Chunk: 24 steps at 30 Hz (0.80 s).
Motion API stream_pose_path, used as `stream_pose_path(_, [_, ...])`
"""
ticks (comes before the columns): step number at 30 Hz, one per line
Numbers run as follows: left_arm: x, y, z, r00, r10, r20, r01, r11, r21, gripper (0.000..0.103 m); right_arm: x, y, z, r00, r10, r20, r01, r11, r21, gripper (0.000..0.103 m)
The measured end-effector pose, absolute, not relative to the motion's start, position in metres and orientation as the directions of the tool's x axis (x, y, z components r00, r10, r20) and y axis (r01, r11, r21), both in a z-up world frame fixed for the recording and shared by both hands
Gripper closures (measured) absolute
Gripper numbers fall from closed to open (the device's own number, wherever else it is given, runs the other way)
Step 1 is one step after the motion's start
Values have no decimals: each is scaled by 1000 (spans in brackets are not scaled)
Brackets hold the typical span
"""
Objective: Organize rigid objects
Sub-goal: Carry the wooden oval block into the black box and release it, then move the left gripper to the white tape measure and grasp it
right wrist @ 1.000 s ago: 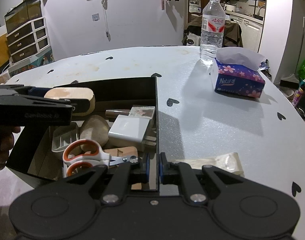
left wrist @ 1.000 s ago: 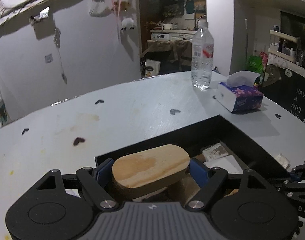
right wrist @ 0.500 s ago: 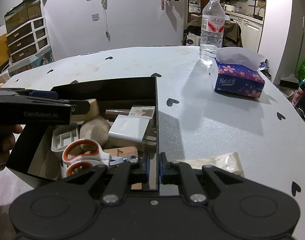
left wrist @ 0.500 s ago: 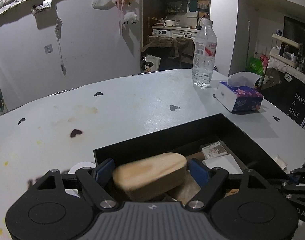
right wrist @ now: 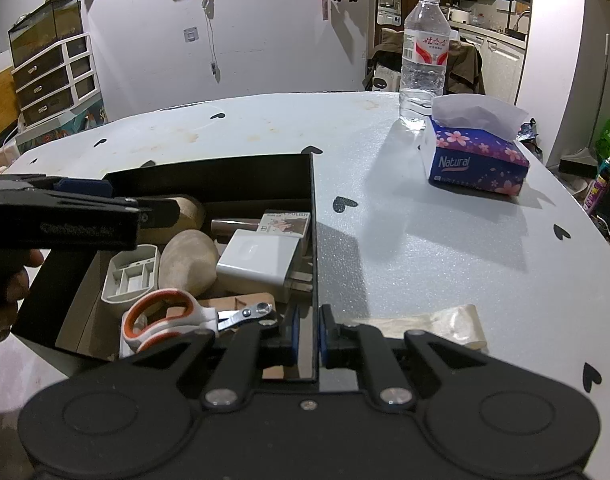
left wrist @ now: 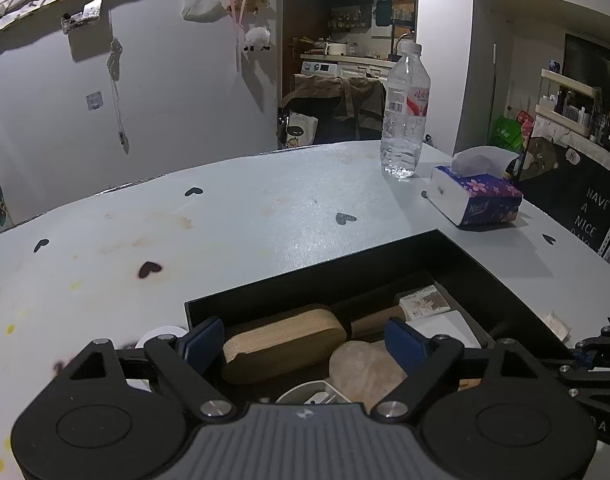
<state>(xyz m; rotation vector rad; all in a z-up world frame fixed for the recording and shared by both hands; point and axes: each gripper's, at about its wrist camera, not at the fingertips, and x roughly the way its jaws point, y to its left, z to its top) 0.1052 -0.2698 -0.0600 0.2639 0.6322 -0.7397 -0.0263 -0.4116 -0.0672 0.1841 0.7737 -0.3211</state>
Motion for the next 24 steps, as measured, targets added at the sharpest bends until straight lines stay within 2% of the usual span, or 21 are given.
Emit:
stream_pose_path(8, [96,-245,-26,584,-606,-541,692,719,-58,15,-27,-412,-67,669,-219,-710,351,935,43,93])
stream_pose_path(16, [92,-197,-3,650,-605,-460,633,766,-113,3,-27,-413,-67,669,-219,-710,351,936,43,93])
stream_pose_path(20, [98,-175,-8,693,-550,-466,575,812,-104,0,-27,-413,-67,669,-219,-710,351,935,43,93])
stream_pose_path(24, [110,-155,-24,712,-474,-517,502,859,-97,0,-27,-413,-67,669,-219,-710,351,935,43,93])
